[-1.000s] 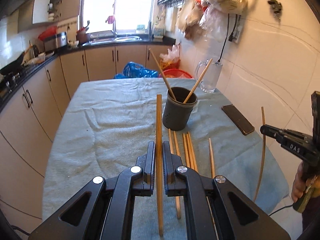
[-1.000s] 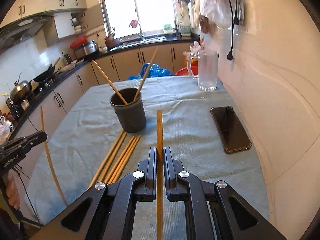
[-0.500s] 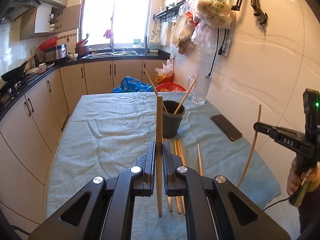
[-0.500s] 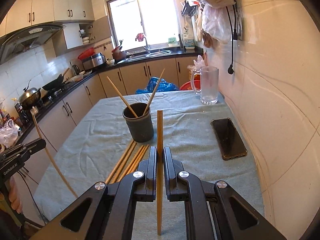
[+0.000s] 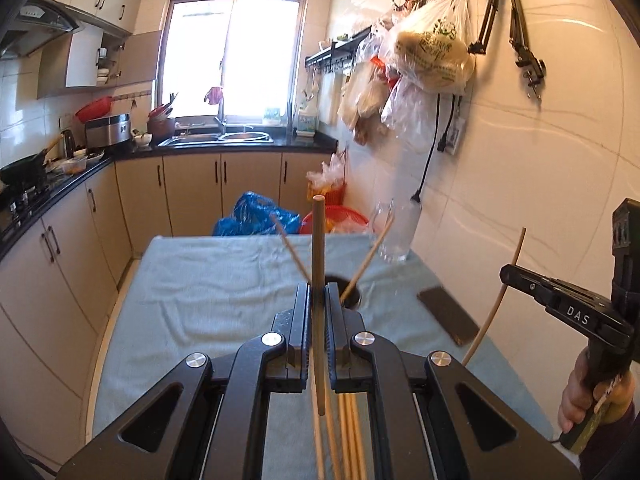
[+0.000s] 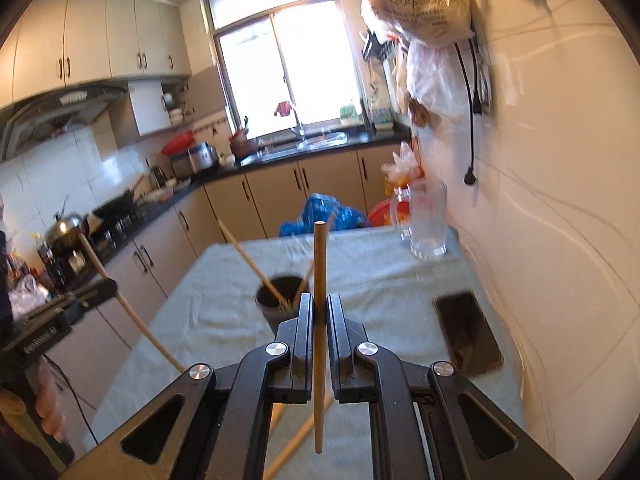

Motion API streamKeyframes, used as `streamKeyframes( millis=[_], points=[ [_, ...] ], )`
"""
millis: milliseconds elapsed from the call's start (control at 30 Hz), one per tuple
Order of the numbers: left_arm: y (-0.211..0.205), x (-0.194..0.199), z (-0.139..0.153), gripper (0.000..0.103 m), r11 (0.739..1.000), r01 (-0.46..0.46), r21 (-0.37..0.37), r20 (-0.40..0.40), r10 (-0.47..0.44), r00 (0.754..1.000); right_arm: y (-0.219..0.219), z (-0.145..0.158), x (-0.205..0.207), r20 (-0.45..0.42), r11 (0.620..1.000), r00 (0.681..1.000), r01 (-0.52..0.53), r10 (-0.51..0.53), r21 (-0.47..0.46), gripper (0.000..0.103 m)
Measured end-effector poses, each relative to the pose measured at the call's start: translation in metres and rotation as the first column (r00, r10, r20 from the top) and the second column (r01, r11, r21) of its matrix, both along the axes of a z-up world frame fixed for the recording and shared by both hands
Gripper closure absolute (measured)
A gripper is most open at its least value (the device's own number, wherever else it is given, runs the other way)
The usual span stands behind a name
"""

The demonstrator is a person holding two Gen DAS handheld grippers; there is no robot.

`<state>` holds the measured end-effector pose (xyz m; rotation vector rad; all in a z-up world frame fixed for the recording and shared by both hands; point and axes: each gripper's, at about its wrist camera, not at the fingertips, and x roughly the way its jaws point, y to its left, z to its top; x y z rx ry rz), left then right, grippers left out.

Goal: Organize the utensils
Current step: 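Raise both chopsticks upright and carry them above the black holder, then drop both chopsticks into the black holder by opening both grippers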

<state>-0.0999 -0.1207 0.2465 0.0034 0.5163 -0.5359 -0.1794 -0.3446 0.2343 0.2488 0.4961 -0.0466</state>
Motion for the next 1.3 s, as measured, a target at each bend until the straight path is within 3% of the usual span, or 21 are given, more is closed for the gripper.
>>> streamKeyframes(
  millis=[267,467,633,833,967,1033,1067,1133,1300],
  points=[
    [-0.031,0.065,0.041,0.097,0.997,-0.034,-0.076,0.007,0.035,0.999,0.000,0.044,0.059,0.129,0.996,0.992,-0.011,-0.001,0.090,0.096],
    [-0.057,0.102,0.046,0.097,0.996,-0.050,-0.070,0.048,0.053,0.997,0.007,0.052,0.104,0.185,0.997,0.982,0.025,-0.038,0.074,0.096],
    [-0.075,0.136,0.014,0.097,0.998,-0.063,-0.023,-0.001,0.063,0.998,0.003,0.031,0.139,0.157,0.995,0.984,0.078,-0.087,0.064,0.096],
    [-0.074,0.158,-0.024,0.097,0.998,-0.062,0.012,-0.105,0.063,0.993,-0.009,-0.011,0.172,0.025,0.992,0.997,0.073,-0.076,0.104,0.096],
    [-0.066,0.157,-0.030,0.097,0.998,-0.070,0.003,-0.120,0.070,0.990,-0.018,-0.033,0.183,-0.034,0.987,0.997,0.072,-0.068,0.143,0.095],
    [-0.063,0.155,-0.029,0.090,0.998,-0.064,-0.003,-0.124,0.063,0.990,-0.021,-0.041,0.185,-0.047,0.982,0.997,0.074,-0.067,0.174,0.094],
    [-0.061,0.152,-0.029,0.085,0.998,-0.063,-0.005,-0.124,0.062,0.990,-0.023,-0.042,0.185,-0.052,0.980,0.997,0.074,-0.065,0.185,0.092],
    [-0.056,0.147,-0.026,0.074,0.997,-0.074,-0.012,-0.117,0.072,0.991,-0.024,-0.044,0.183,-0.056,0.977,0.997,0.071,-0.061,0.202,0.078],
    [-0.039,0.124,-0.015,0.071,0.996,-0.092,-0.021,-0.095,0.089,0.991,-0.023,-0.031,0.167,-0.031,0.981,0.998,0.068,-0.063,0.183,0.070]
  ],
)
